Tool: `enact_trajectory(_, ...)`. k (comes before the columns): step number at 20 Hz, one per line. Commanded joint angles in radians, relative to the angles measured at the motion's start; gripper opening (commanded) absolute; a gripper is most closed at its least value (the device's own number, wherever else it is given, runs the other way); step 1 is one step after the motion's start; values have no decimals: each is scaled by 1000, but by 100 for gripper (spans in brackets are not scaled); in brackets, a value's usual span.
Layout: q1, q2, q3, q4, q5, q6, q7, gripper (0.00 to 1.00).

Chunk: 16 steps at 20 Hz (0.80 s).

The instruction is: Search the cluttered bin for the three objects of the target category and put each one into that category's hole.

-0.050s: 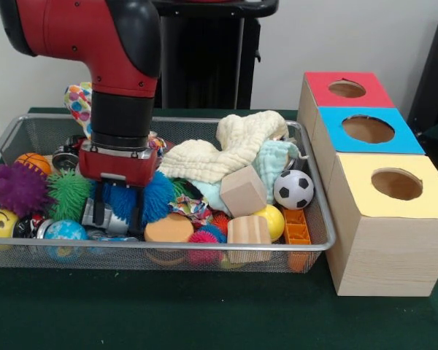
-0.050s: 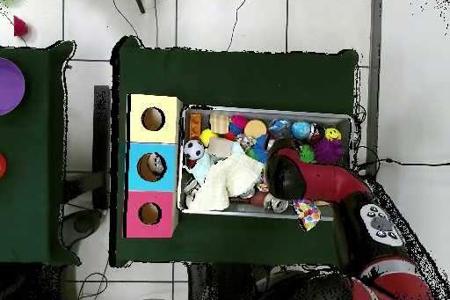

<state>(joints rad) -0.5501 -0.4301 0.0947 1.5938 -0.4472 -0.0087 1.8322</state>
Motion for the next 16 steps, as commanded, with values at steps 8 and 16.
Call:
enact_trajectory(8,1,19,3,44,83,-125,221,100)
enact_trajectory(16,20,76,0,37,139,-196,228,100)
